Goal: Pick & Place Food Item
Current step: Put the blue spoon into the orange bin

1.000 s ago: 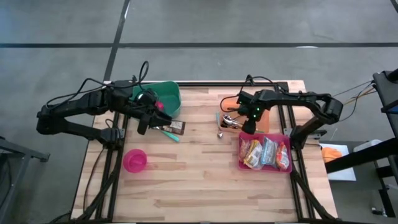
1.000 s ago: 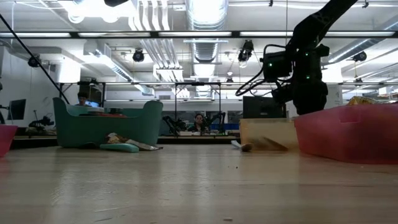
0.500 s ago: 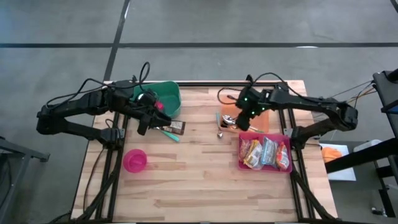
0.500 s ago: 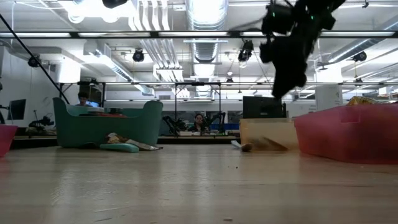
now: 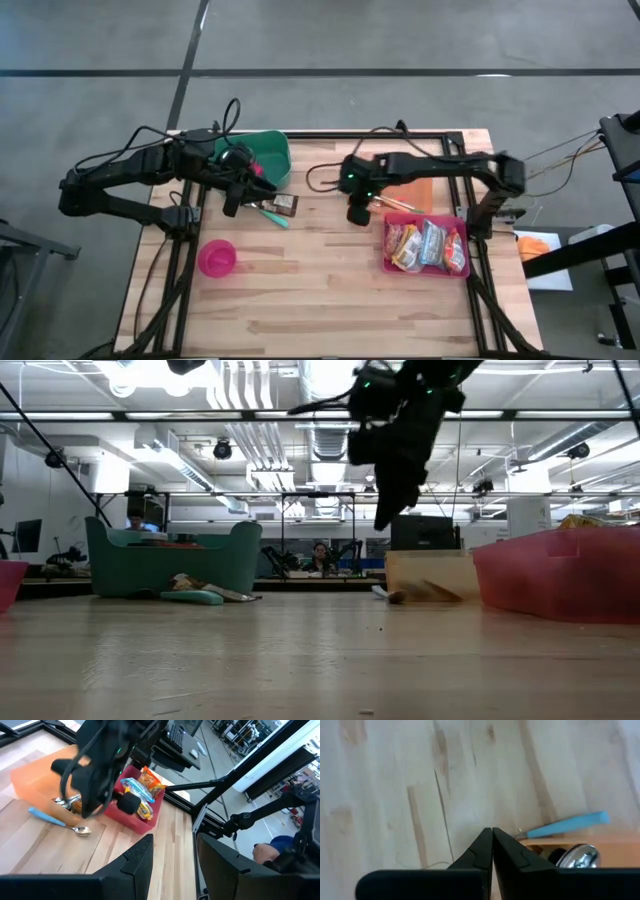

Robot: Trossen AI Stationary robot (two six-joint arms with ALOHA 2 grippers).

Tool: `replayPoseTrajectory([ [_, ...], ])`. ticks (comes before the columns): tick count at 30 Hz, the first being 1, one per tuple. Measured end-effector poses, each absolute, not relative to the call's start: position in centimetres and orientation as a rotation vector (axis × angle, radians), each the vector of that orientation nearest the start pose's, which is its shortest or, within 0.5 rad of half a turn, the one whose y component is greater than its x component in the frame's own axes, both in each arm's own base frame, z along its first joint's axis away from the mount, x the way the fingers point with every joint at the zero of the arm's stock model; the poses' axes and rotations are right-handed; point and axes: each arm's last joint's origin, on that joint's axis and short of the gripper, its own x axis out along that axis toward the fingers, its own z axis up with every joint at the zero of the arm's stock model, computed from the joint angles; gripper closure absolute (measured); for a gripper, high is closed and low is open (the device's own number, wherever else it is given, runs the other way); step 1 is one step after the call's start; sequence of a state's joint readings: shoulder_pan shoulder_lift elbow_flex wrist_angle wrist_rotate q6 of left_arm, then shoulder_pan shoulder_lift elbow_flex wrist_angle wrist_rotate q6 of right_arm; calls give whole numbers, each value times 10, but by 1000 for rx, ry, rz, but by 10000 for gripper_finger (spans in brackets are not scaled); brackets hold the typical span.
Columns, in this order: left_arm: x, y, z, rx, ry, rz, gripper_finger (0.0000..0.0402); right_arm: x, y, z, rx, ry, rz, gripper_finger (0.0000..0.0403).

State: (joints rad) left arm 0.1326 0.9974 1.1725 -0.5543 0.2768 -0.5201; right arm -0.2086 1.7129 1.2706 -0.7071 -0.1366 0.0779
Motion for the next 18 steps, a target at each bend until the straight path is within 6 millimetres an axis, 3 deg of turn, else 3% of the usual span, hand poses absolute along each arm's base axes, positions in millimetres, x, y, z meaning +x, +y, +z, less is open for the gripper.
replayPoseTrajectory([
  [4, 196, 18, 392, -590, 402, -43, 248, 353, -71, 210, 241, 1270, -73, 394],
  [9, 195, 18, 390, -594, 422, -37, 248, 358, -73, 194, 204, 1370, -35, 394],
  [18, 194, 18, 387, -599, 449, -29, 248, 344, -91, 184, 236, 1419, -79, 395],
])
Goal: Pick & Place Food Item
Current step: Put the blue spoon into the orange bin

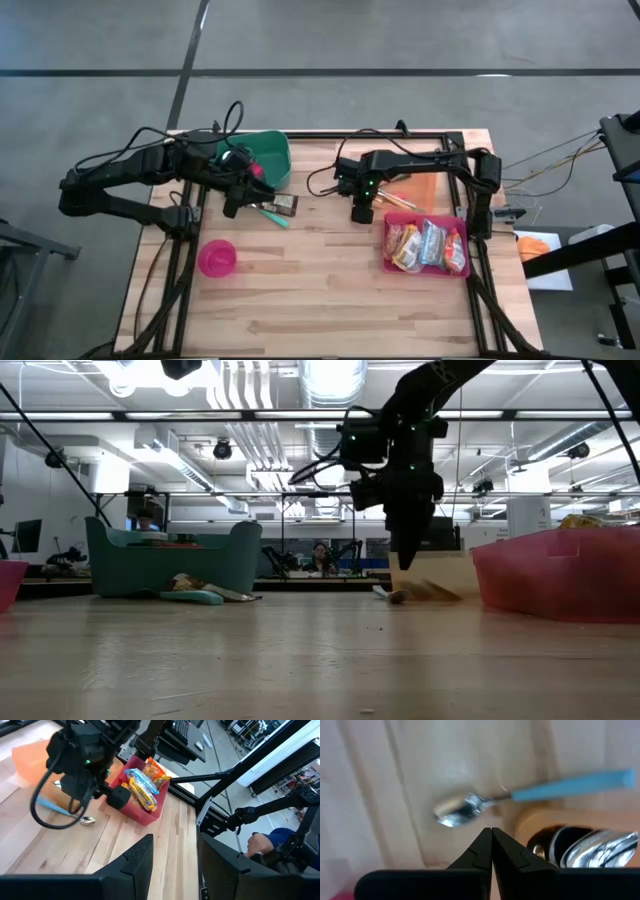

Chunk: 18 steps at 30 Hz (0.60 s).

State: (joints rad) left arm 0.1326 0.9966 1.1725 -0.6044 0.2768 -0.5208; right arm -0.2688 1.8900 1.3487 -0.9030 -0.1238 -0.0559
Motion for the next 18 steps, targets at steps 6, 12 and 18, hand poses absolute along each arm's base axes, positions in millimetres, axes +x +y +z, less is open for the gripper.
replayPoseTrajectory([
  [6, 193, 18, 387, -600, 454, -29, 248, 335, -102, 177, 210, 1456, -144, 395],
  [12, 192, 18, 385, -605, 481, -21, 248, 341, -102, 183, 281, 1401, -123, 394],
  [18, 192, 18, 384, -607, 490, -18, 248, 349, -111, 199, 396, 1330, -227, 394],
])
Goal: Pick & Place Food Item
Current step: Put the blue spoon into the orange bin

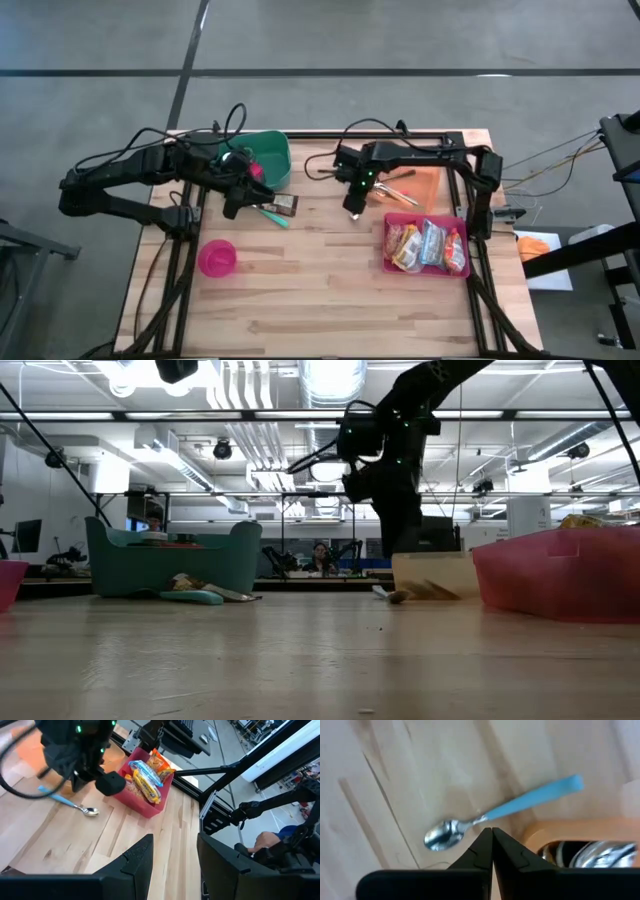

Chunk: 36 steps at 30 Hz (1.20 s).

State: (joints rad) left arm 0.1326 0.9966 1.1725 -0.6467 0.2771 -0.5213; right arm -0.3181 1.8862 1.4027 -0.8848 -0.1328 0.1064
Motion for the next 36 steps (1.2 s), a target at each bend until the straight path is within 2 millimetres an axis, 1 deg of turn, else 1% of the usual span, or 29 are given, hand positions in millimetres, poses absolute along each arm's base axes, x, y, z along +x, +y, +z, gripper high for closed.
replayPoseTrajectory([
  [4, 192, 18, 383, -607, 493, -18, 248, 353, -112, 209, 351, 1307, -195, 394],
  [8, 192, 18, 383, -607, 494, -17, 248, 355, -112, 212, 285, 1304, -146, 394],
  [10, 192, 18, 383, -602, 495, -18, 248, 355, -115, 212, 283, 1299, -182, 394],
  [12, 192, 18, 383, -591, 494, -22, 248, 355, -118, 211, 273, 1292, -290, 394],
  [14, 192, 18, 383, -590, 494, -22, 248, 354, -122, 208, 266, 1309, -349, 394],
  [18, 192, 18, 383, -588, 497, -22, 248, 355, -122, 197, 271, 1370, -351, 394],
  [22, 191, 18, 383, -588, 498, -22, 248, 350, -112, 185, 278, 1504, -324, 394],
  [24, 191, 18, 383, -585, 498, -23, 248, 349, -107, 181, 276, 1542, -320, 394],
  [28, 191, 17, 383, -582, 499, -25, 248, 347, -99, 195, 243, 1520, -339, 394],
  [33, 191, 17, 383, -569, 498, -29, 248, 341, -94, 208, 236, 1515, -348, 394],
  [36, 191, 17, 383, -561, 498, -30, 248, 341, -95, 210, 233, 1504, -351, 394],
])
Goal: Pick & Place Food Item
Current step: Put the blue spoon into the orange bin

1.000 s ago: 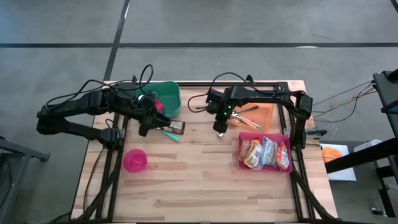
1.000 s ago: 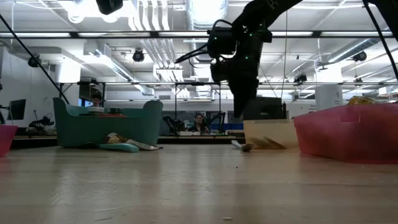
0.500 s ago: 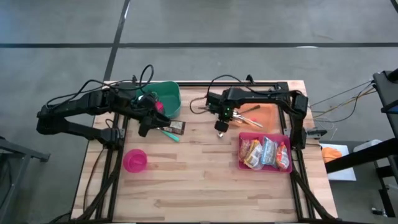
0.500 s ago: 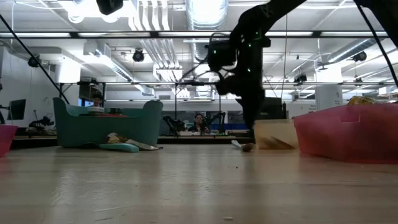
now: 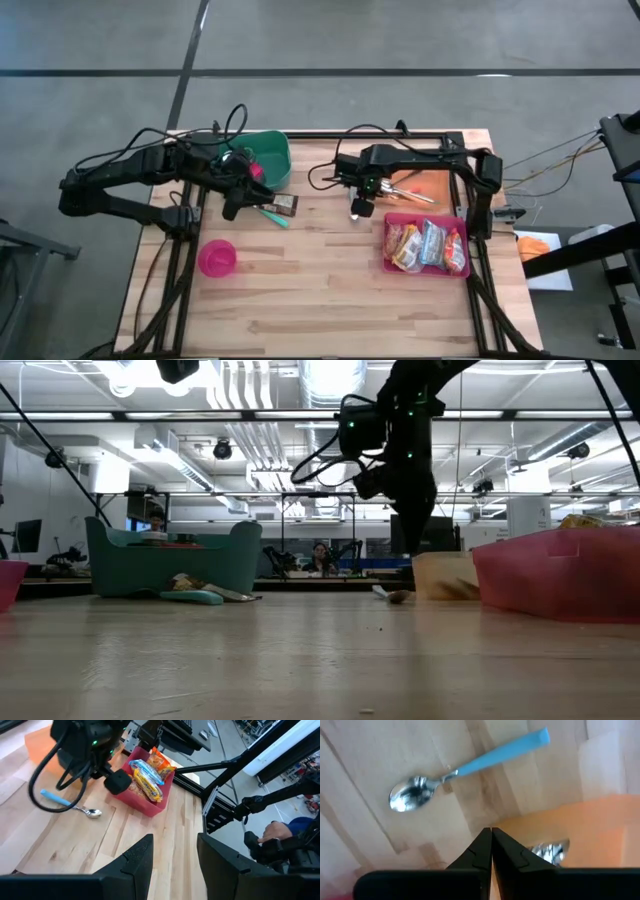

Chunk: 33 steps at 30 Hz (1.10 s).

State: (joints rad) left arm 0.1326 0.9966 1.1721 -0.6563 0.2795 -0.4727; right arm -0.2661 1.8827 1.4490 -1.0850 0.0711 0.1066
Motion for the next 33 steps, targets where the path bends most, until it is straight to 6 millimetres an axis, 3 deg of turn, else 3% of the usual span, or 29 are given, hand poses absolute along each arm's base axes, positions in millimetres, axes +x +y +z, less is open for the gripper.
replayPoseTrajectory([
  [6, 191, 18, 383, -560, 498, -30, 248, 349, -97, 210, 242, 1410, -366, 394],
  [17, 191, 18, 383, -579, 499, -26, 248, 343, -97, 190, 265, 1582, -391, 394],
  [28, 191, 17, 383, -587, 499, -25, 248, 339, -96, 192, 305, 1606, -476, 394],
  [33, 191, 17, 383, -595, 500, -23, 248, 351, -96, 205, 347, 1509, -461, 394],
])
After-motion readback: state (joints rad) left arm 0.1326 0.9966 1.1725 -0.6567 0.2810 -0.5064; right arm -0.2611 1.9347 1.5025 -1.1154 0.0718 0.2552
